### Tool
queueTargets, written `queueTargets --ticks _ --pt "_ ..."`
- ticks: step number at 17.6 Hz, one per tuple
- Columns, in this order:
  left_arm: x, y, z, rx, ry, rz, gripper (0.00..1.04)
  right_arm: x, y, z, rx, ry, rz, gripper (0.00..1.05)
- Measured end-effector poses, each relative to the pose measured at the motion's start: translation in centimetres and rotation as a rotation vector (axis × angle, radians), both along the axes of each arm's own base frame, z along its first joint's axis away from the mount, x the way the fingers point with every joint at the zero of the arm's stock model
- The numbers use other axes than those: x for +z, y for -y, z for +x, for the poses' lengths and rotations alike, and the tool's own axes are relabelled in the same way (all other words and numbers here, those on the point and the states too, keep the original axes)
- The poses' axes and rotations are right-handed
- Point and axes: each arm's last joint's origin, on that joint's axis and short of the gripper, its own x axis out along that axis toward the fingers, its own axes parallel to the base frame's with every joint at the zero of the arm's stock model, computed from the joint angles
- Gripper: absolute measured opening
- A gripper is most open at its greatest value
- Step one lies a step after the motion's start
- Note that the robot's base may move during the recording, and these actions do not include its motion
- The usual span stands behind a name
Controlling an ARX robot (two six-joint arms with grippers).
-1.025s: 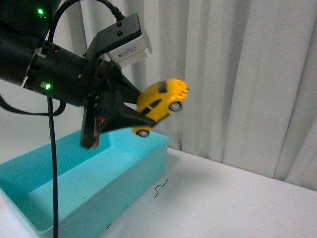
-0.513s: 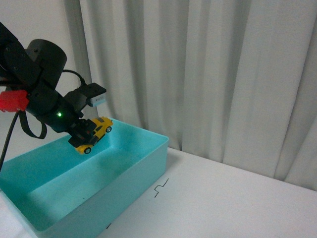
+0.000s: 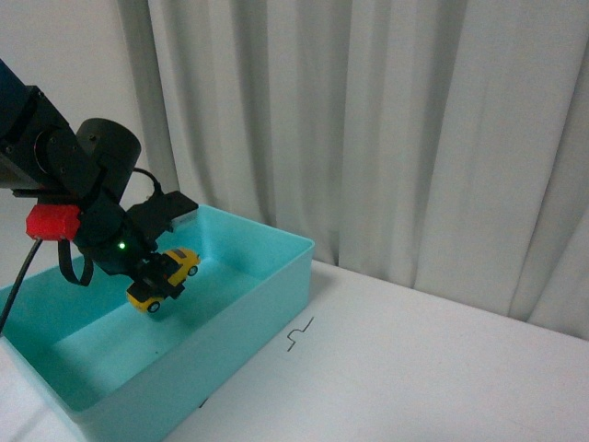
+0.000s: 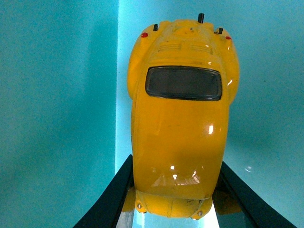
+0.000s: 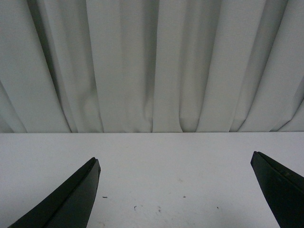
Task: Wind up and store yellow beetle toy
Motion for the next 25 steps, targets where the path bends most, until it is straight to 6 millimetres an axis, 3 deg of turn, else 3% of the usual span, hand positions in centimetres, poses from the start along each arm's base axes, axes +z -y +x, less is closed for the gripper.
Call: queueTargets --ticks 5,6,7,8,14,15,17,18,19,20,21,25 --pt "-1.2 0.6 0.3 -0.021 -0.027 -0.017 0.42 0.0 0.0 0.0 0.0 0.0 0.0 0.98" --pt "-1.3 0.6 0.2 -0.031 -0.031 -0.043 0.75 0.0 0.0 0.0 0.0 0.0 0.0 0.98" --pt "-1.2 0.7 0.1 -0.042 -0.027 -0.063 0.88 0.0 0.0 0.0 0.0 0.0 0.0 0.98" --pt "0.5 1.0 -0.1 -0.062 0.036 -0.094 0.99 0.0 0.0 0.0 0.0 0.0 0.0 0.98" --pt "5.2 2.0 -1.1 -0.123 0.212 -0.077 0.98 0.0 0.0 0.0 0.0 0.0 0.0 0.98" --pt "6.7 2.5 -1.8 -0.145 0.263 -0.071 0.98 0.0 0.0 0.0 0.0 0.0 0.0 0.98" --pt "10.6 4.3 -5.2 -0.229 0.408 -0.072 0.98 0.0 0.0 0.0 0.0 0.0 0.0 0.98" --pt "12.3 5.0 -7.4 -0.263 0.508 -0.068 0.97 0.0 0.0 0.0 0.0 0.0 0.0 0.98" --pt "13.5 5.8 -9.5 -0.274 0.783 -0.056 0.85 0.0 0.0 0.0 0.0 0.0 0.0 0.98" --pt "13.8 6.7 -11.7 -0.244 0.913 -0.085 0.76 0.0 0.0 0.0 0.0 0.0 0.0 0.98" --pt "13.4 8.0 -14.3 -0.214 0.978 -0.163 0.66 0.0 0.0 0.0 0.001 0.0 0.0 0.98" --pt "11.2 10.0 -19.5 -0.115 0.99 -0.305 0.35 0.0 0.0 0.0 0.001 -0.001 0.0 0.98"
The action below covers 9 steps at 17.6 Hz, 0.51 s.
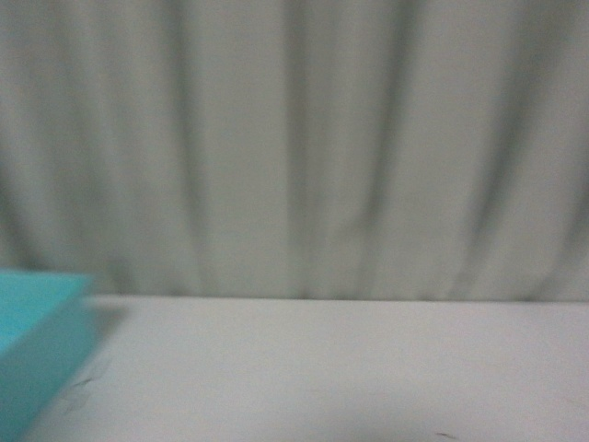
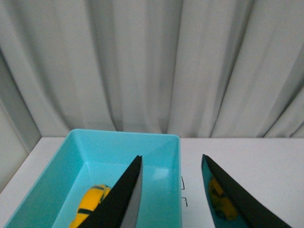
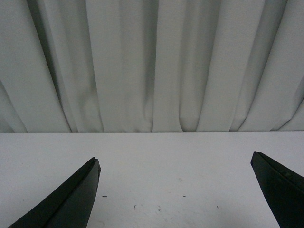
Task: Wind up and store yellow beetle toy
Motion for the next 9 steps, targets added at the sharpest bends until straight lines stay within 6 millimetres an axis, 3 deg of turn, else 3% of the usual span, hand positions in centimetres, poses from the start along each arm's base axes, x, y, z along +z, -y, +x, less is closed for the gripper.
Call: queueTargets --ticks 2,3,5,9 --pt "0.1 1.5 -1.0 -0.02 0.075 0.011 0.15 0.0 0.0 0.0 0.0 0.001 0.0 0.98" --pt "-0.7 2.2 -1.3 -0.024 0.074 0.002 0.01 0.0 0.0 0.0 0.0 0.001 0.0 0.98" --pt "-2.2 2.9 -1.6 -0.015 0.046 -0.016 0.02 0.0 0.0 0.0 0.0 0.001 0.0 0.98" --pt "-3.4 4.1 -2.3 -0.018 0.062 -0.012 0.02 0.0 0.0 0.0 0.0 0.001 0.0 0.98"
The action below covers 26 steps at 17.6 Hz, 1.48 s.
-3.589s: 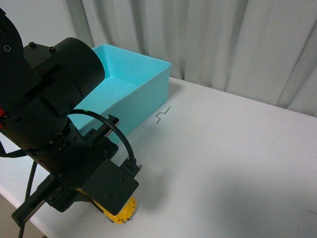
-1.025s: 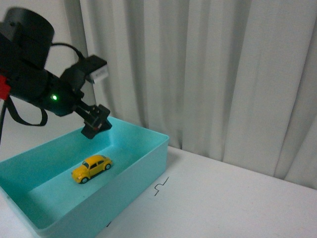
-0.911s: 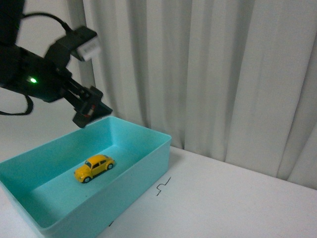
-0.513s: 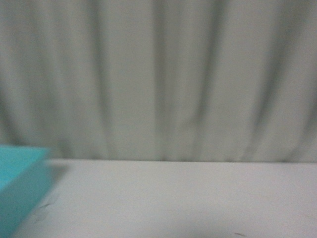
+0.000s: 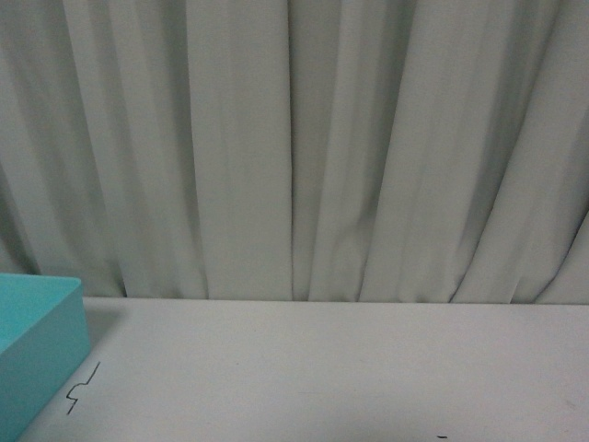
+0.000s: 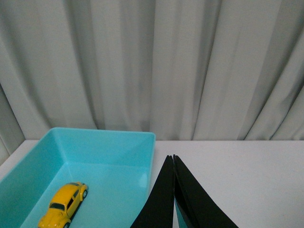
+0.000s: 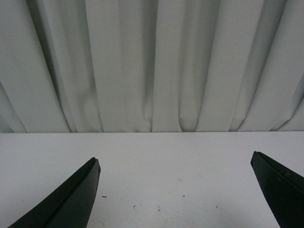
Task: Wind up and store yellow beetle toy
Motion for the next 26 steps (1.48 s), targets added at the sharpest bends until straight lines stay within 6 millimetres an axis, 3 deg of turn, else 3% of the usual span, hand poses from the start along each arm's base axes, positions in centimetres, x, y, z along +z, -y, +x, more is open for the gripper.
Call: queueTargets --ticks 3,9,11,13,26 --pt "-0.8 1.2 -0.3 -0.012 -0.006 -0.002 0.02 0.0 0.0 0.0 0.0 0.0 0.0 0.98" --pt "-1.4 1.2 -0.8 0.005 -0.008 -0.003 0.02 0.0 0.0 0.0 0.0 0.0 0.0 0.98" --pt "-2.7 1.2 -1.7 0.002 -0.045 -0.003 0.02 0.0 0.0 0.0 -0.001 0.0 0.0 0.98" --pt "-2.1 1.2 -1.9 0.004 0.016 -0.003 0.02 0.0 0.0 0.0 0.0 0.0 0.0 0.98" --pt "-2.4 1.2 -1.8 0.004 0.0 -0.003 0.02 0.0 0.0 0.0 0.0 -0.001 0.0 0.98"
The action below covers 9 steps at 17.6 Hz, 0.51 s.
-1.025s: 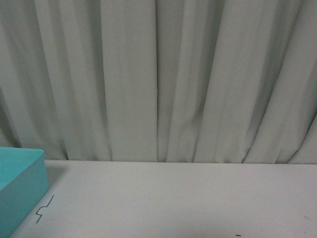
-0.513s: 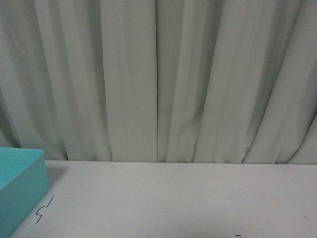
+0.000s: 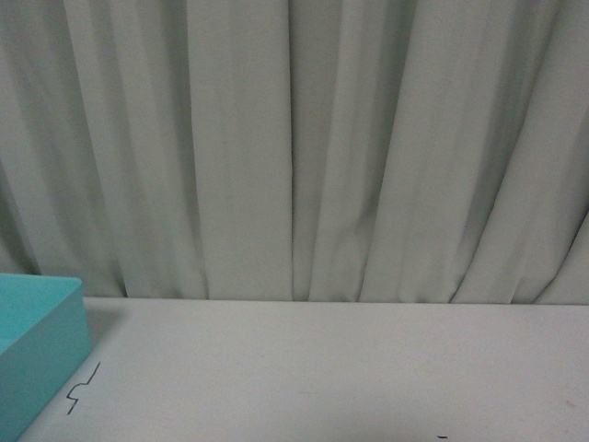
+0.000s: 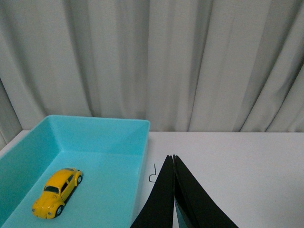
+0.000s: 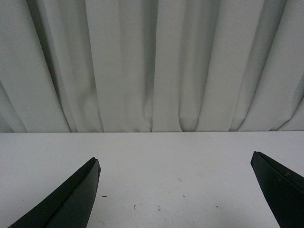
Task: Wind up and store yellow beetle toy
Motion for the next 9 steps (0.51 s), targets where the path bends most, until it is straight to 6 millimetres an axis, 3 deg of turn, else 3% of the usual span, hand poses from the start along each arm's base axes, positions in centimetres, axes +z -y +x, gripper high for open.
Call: queueTargets --ticks 5,9 --pt "0.0 0.0 0.0 0.0 0.0 0.0 0.02 0.0 0.0 0.0 0.0 0.0 0.0 0.98" --pt "0.0 0.0 0.0 0.0 0.0 -0.001 0.44 0.0 0.0 0.0 0.0 0.0 0.0 0.98"
